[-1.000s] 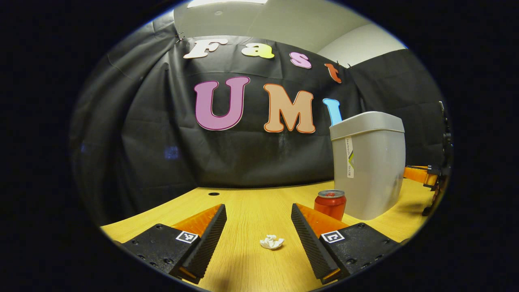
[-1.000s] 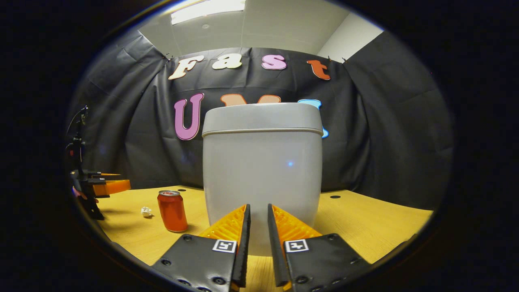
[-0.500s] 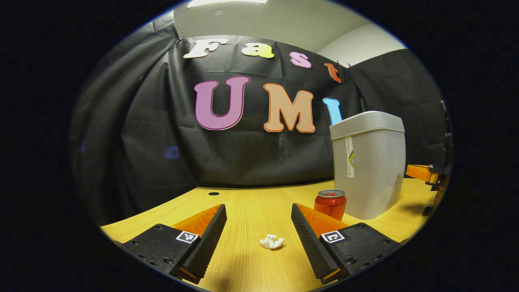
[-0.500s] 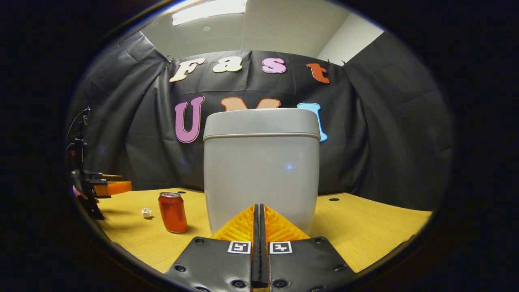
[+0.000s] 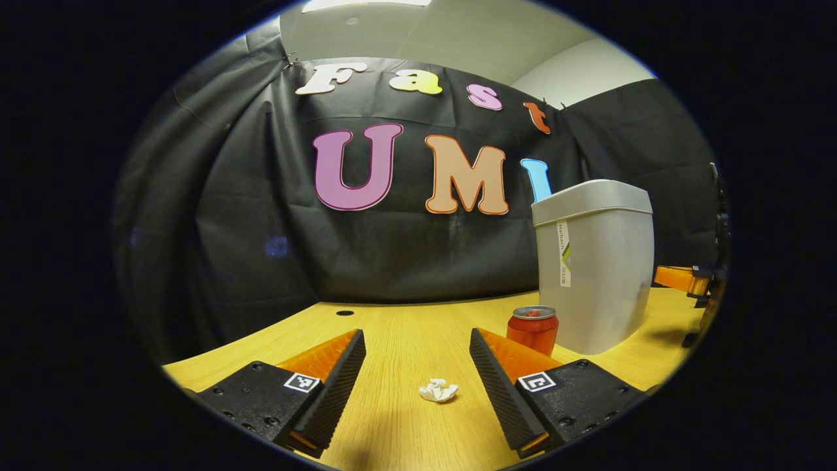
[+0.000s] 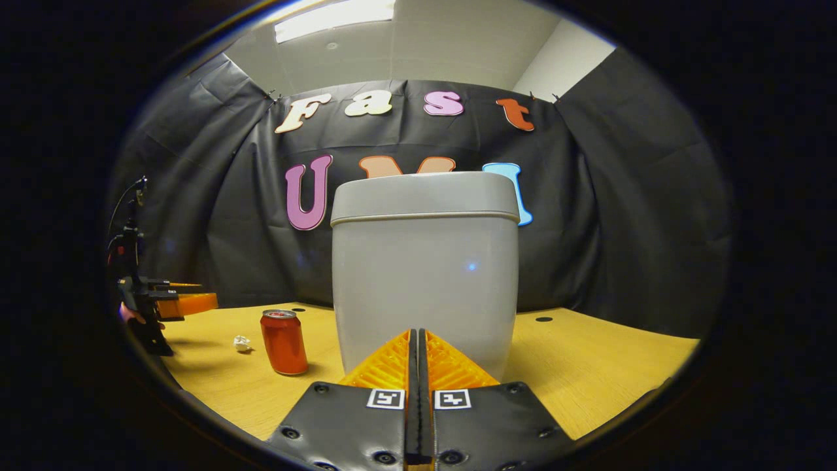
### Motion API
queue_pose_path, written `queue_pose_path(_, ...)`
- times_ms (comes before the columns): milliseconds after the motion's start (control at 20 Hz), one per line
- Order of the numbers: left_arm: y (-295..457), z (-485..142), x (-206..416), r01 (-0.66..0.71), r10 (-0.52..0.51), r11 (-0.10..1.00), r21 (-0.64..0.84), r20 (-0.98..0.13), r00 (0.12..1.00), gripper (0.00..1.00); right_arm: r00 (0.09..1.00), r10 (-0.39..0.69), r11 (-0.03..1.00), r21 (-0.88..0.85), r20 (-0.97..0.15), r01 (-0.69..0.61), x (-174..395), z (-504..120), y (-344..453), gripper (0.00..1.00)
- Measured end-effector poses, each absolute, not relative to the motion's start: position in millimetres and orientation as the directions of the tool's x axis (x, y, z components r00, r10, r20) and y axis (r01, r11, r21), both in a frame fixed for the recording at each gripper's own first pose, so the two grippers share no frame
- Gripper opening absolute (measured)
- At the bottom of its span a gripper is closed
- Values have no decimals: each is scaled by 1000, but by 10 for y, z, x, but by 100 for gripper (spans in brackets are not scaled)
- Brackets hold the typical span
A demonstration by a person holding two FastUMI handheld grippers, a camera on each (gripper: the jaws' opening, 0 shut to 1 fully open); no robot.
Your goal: Press the lid of the desktop garbage bin to open it, pick up the crumpled paper on the desktop and throw it into the bin, then pick up the pop can on the desktop and drop it into the bin, and finally close the garbage bin lid.
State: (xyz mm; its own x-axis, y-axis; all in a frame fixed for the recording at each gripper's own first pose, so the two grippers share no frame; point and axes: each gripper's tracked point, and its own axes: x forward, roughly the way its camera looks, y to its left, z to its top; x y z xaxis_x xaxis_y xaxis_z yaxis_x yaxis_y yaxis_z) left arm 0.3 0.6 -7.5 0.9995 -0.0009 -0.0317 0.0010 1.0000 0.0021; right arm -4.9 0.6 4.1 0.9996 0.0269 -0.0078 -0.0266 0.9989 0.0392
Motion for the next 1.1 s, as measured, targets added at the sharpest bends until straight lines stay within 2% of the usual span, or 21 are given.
queue_pose_path(500,12,-96,0,0,0,1000,0,-40,999,94,998,51,999,18,41,-51,-64,949,-38,2)
queue_pose_path(700,10,-93,-4,0,0,1000,0,-39,999,94,994,50,996,-83,94,-42,-1,1460,-51,2)
queue_pose_path(1100,18,-103,-3,0,0,1000,-1,-41,999,94,987,73,990,-130,141,-55,338,2036,66,2)
